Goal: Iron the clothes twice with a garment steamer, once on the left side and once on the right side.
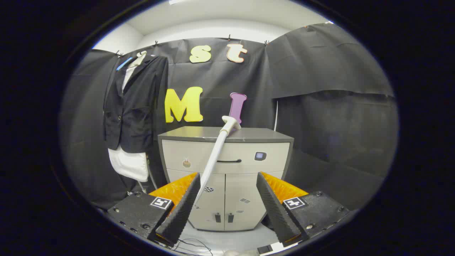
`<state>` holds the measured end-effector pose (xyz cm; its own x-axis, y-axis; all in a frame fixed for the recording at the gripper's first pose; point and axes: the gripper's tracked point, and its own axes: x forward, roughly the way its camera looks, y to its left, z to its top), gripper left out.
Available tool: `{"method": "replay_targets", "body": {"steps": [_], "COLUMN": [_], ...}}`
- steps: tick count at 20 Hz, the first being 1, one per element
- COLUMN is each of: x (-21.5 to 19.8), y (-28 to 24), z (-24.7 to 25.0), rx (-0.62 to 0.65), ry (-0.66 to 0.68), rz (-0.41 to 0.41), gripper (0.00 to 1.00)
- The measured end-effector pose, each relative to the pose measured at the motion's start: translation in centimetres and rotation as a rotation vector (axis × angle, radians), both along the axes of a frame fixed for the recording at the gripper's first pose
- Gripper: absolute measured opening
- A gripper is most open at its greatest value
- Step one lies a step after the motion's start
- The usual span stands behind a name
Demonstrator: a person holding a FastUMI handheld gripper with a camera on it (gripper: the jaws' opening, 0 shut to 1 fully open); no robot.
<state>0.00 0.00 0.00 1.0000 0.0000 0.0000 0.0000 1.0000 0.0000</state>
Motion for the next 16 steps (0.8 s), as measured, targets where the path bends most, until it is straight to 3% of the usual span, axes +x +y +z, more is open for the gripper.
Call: {"method": "replay_targets", "body": {"steps": [16], "x": [0.0], "y": [2.8], "z": [2.1], "rx": [-0.027], "ry": [-0.02], "rz": [-0.068], "gripper": [0.99]}}
